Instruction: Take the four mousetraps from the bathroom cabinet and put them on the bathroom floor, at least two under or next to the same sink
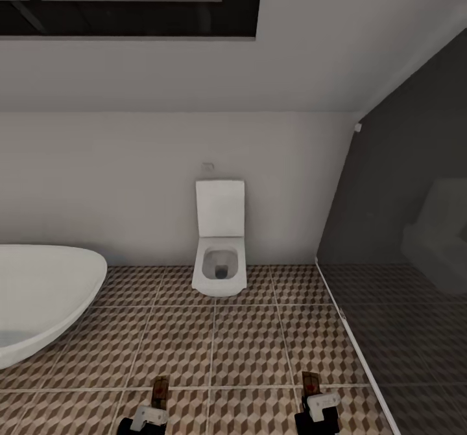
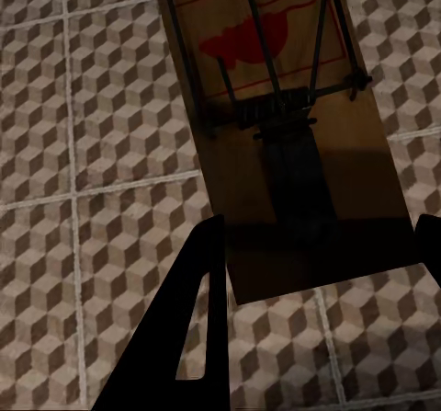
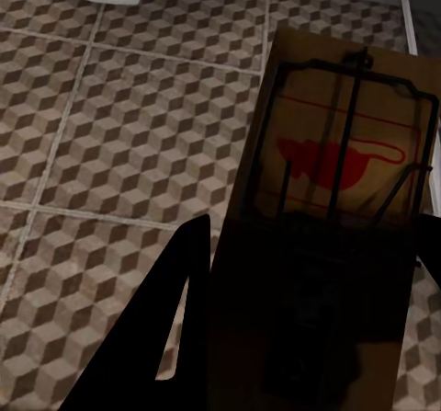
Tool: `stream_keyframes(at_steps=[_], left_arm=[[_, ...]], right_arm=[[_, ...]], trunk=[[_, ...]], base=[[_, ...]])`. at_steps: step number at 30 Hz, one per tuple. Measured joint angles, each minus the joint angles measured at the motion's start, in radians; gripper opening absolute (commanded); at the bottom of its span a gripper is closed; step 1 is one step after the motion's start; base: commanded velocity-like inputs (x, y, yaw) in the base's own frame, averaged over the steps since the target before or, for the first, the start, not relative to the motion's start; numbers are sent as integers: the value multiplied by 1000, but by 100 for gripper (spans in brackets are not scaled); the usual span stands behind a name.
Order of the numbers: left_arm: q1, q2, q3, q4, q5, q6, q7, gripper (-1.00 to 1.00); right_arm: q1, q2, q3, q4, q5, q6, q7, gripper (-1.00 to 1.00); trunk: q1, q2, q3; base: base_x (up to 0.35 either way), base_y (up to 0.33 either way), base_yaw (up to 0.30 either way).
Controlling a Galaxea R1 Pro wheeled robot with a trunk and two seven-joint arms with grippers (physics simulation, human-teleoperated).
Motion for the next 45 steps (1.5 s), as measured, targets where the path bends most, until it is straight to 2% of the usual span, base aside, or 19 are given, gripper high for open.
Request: stream_keyframes(at_steps=[2,5,8,11,12,13,15,17,18,20,22,23,24,28,30,34,41,45], left_arm=[[0,-1,8,-2,12,34,11,-100],[0,2,18,-48,47,204,33,-100],[-1,27,22,-226,64,440,42,-100],[-3,48,24,-427,70,666,43,-100],[-3,50,25,-455,71,704,43,-100],[-5,53,26,-500,72,770,43,-100],[-22,57,39,-584,71,906,60,-100],[-55,58,60,-634,71,988,103,-100],[-82,58,79,-653,69,1028,141,-100],[-121,61,99,-664,70,1060,178,-100],[-150,73,106,-666,71,1078,189,-100],[-173,80,108,-668,70,1101,192,-100],[-212,92,110,-671,68,1148,194,-100],[-258,116,112,-668,72,1216,194,-100],[-264,120,111,-635,74,1206,192,-100],[-269,123,110,-606,78,1137,184,-100],[-269,123,106,-651,79,1119,158,-100],[-269,115,105,-709,79,1121,158,-100]], right_arm=[[0,0,-1,-2,1,3,-1,-100],[-1,0,-3,-18,2,27,-12,-100],[-4,1,-4,-55,2,125,-38,-100],[-17,1,-2,-149,3,246,-49,-100],[-21,1,-2,-168,2,266,-51,-100],[-30,1,-2,-203,3,304,-53,-100],[-77,2,-3,-262,3,399,-55,-100],[-150,6,-3,-277,1,486,-57,-100],[-209,13,-3,-271,-1,547,-58,-100],[-311,34,-3,-243,-2,632,-60,-100],[-398,55,-3,-201,-1,686,-64,-100],[-446,63,-4,-173,0,710,-72,-100],[-522,73,-4,-125,-2,740,-86,-100],[-650,88,-6,-32,-5,771,-104,-100],[-672,101,-6,-11,-7,773,-107,-100],[-685,111,-6,2,-9,770,-107,-100],[-688,111,-6,5,-9,768,-103,-100],[-688,109,-6,4,-10,755,-102,-100]], trunk=[[0,0,0],[0,0,0],[0,0,0],[0,0,0],[0,0,0],[0,0,0],[0,0,1],[0,0,1],[0,0,1],[0,0,0],[0,0,1],[0,0,1],[0,0,0],[0,0,0],[0,0,0],[0,0,0],[0,0,0],[0,0,0]], base=[[0,0,0],[0,0,0],[0,0,0],[0,0,0],[0,0,0],[0,0,0],[0,0,0],[0,0,0],[0,0,0],[0,0,0],[0,0,0],[0,0,0],[0,0,0],[0,0,0],[0,0,0],[0,0,0],[0,0,0],[0,0,0]])
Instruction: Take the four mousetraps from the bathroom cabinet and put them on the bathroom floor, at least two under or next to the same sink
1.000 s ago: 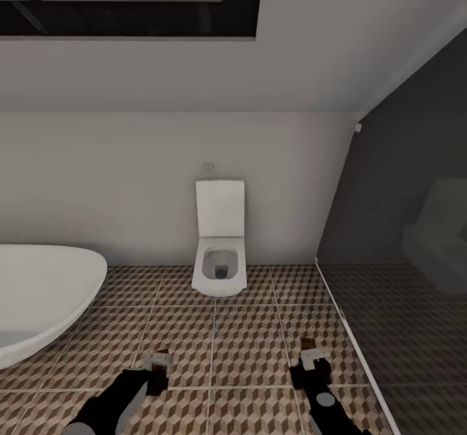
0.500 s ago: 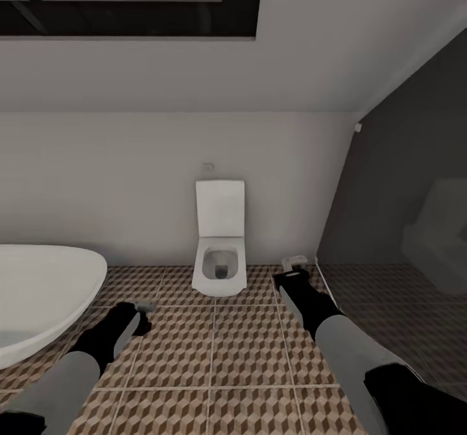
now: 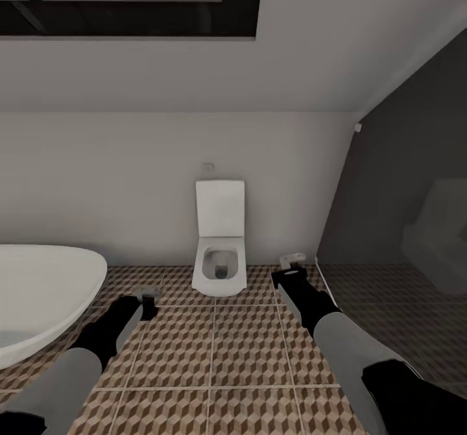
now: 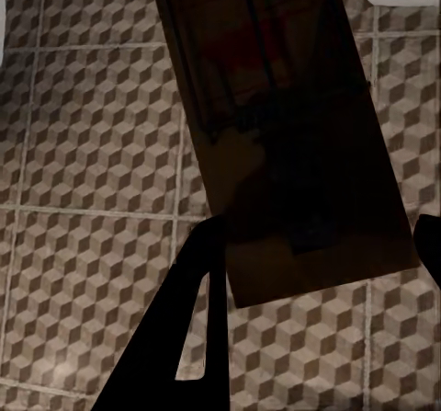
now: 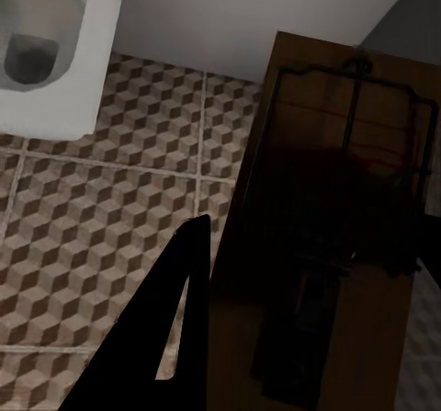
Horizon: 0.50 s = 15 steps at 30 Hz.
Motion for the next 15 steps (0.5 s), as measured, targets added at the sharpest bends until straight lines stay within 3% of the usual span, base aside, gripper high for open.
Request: stream_keyframes(at_steps=[12,15], left_arm=[[0,-3,-1,-36,2,27,-1,-100],[0,-4,-2,-38,22,28,-1,-100]], right_arm=[[0,3,1,-13,-2,-9,8,-100],[0,3,1,-13,-2,-9,22,-100]], trunk=[[0,0,0],[0,0,0]], base=[[0,0,0],[0,0,0]])
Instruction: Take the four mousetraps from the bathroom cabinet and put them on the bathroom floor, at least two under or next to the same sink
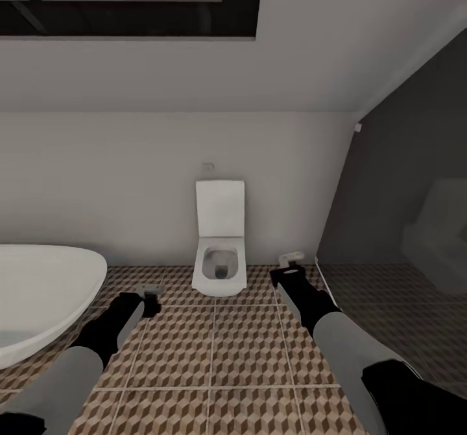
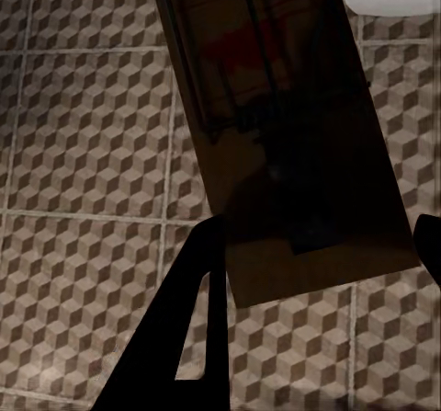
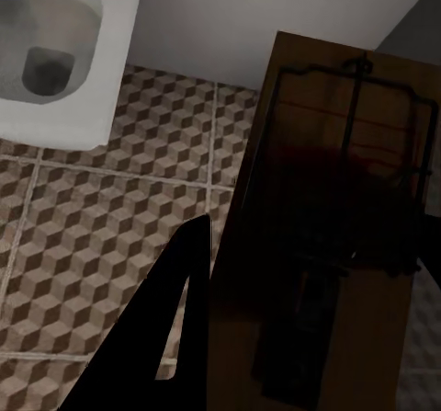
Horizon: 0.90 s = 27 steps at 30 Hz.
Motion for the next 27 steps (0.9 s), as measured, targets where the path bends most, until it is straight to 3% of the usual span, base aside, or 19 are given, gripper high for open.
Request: stream_keyframes(at_steps=[2,6,19,27], left_arm=[[0,0,0,0,25,0,0,-100],[0,0,-1,3,37,0,0,-100],[0,-3,-1,5,41,0,0,-100],[0,-21,0,1,41,0,0,-100]], right_arm=[[0,0,0,0,0,0,5,-100],[0,1,0,1,0,1,8,-100],[0,1,1,4,0,0,9,-100],[0,3,1,13,-1,0,10,-100]], trunk=[[4,-7,-3],[19,-35,-16],[69,-126,-57],[100,-182,-82]], base=[[0,0,0],[0,0,0],[0,0,0],[0,0,0]])
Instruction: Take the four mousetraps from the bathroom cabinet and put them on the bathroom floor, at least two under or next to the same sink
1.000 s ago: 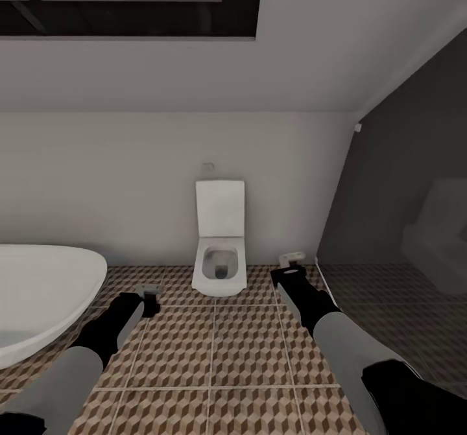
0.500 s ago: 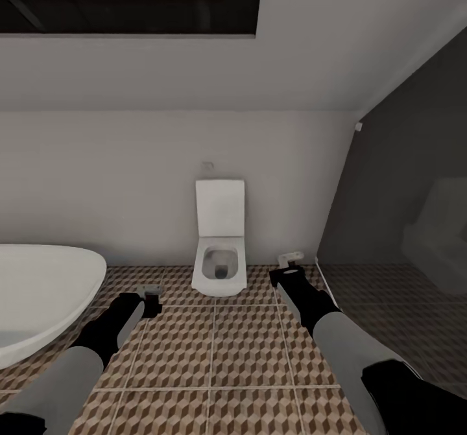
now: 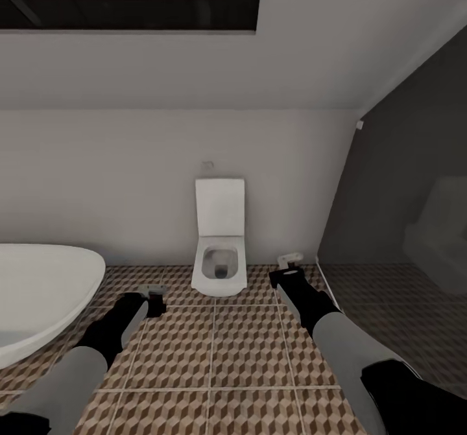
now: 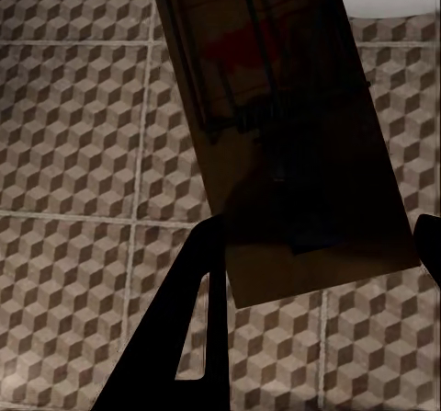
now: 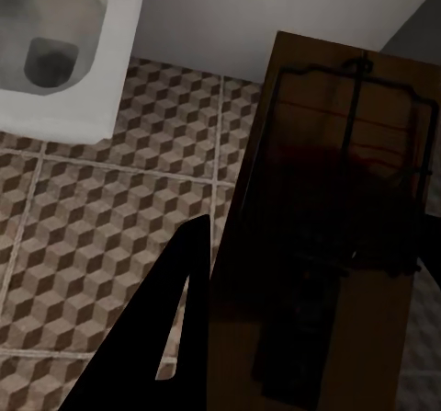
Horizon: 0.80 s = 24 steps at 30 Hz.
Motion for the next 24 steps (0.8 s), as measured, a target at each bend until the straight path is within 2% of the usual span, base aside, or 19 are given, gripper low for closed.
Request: stream_keyframes(at_steps=[4,12,24], left_arm=[[0,-14,0,0,0,0,0,-100],[0,-23,-1,0,0,1,0,-100],[0,-26,-1,-2,-1,1,0,-100]], right_arm=[[0,0,0,0,0,0,0,-100],[0,0,0,1,0,0,0,-100],[0,0,0,2,-1,0,0,-100]], trunk=[[15,-28,-13],[46,-84,-38],[92,-168,-75]], base=[[0,0,0],[0,0,0],[0,0,0]])
